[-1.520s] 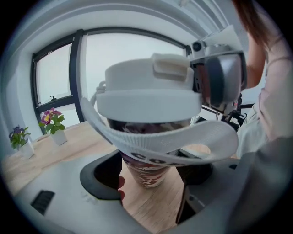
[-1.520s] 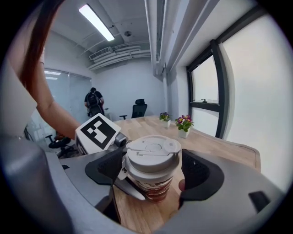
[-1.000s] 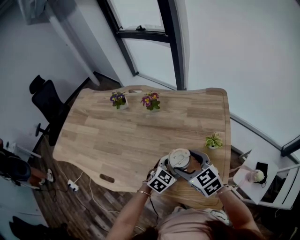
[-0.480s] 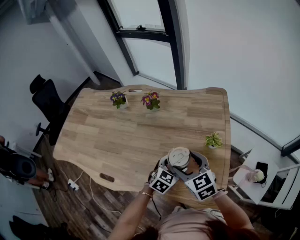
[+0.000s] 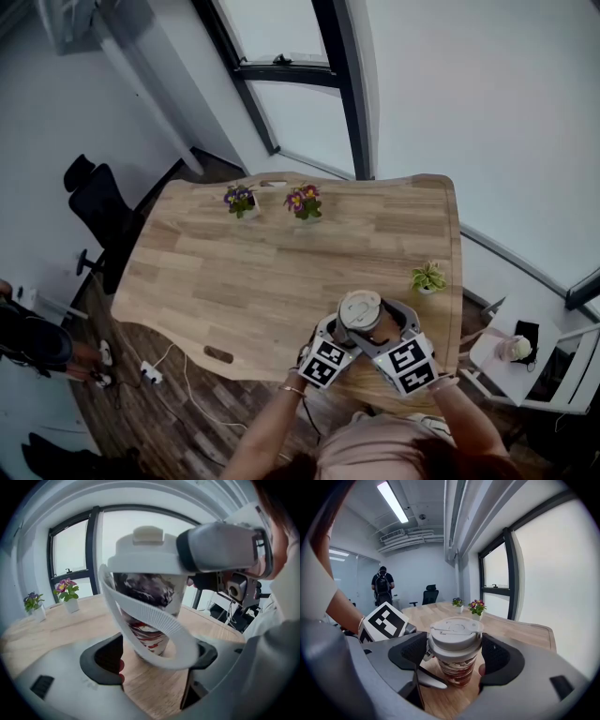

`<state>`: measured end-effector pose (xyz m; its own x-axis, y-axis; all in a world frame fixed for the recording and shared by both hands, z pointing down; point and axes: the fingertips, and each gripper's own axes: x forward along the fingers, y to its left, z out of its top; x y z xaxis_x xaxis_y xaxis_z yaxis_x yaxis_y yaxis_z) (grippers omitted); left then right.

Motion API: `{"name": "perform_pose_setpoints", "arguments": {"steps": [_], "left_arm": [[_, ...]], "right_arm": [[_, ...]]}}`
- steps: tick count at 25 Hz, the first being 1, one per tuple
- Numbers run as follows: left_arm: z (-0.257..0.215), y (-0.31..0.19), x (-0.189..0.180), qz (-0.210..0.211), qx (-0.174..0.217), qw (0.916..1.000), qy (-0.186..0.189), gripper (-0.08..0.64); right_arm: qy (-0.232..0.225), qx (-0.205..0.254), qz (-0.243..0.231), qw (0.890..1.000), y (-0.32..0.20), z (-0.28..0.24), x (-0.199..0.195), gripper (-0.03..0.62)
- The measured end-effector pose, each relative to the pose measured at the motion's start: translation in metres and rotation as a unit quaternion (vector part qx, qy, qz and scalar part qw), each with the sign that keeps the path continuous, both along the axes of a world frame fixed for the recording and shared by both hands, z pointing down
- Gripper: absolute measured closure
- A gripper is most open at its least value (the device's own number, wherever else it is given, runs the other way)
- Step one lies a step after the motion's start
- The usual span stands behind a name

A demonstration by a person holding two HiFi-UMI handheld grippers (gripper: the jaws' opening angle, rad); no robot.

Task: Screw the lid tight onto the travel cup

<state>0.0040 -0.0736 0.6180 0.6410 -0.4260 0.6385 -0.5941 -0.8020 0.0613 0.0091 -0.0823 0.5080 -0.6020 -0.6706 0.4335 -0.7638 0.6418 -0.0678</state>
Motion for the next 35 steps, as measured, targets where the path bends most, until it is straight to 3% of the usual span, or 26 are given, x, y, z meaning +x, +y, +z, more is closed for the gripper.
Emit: {"name": "perform_pose_setpoints", "arguments": {"steps": [14,19,22,28,35], "left_arm": [[-0.018,0.012,-0.028,-0.071,-0.003,0.9974,0.013,0.212],[-0.024,0.019,-0.036,-0.093,-0.007,0.9954,0.022,0.213],[-0.032,0.022,-0.042,-0.111,-0.003,0.9933,0.032,0.218],[-0.046,0.03,-0.055,-0.141,0.011,0.9891,0.04,0.35],[-0.076,0.037,-0.065,-0.186,0.038,0.9791,0.072,0.469]], "right_arm": [[-0.018,0.013,0.04,0.999,0.016,-0.013,0.013,0.233],[-0.022,0.015,0.076,0.997,0.021,-0.018,0.022,0.33],[-0.026,0.013,0.081,0.996,0.025,-0.019,0.023,0.333],[-0.036,0.01,0.099,0.994,0.034,-0.025,0.027,0.348],[-0.039,0.015,0.124,0.991,0.047,-0.032,0.039,0.418]]}}
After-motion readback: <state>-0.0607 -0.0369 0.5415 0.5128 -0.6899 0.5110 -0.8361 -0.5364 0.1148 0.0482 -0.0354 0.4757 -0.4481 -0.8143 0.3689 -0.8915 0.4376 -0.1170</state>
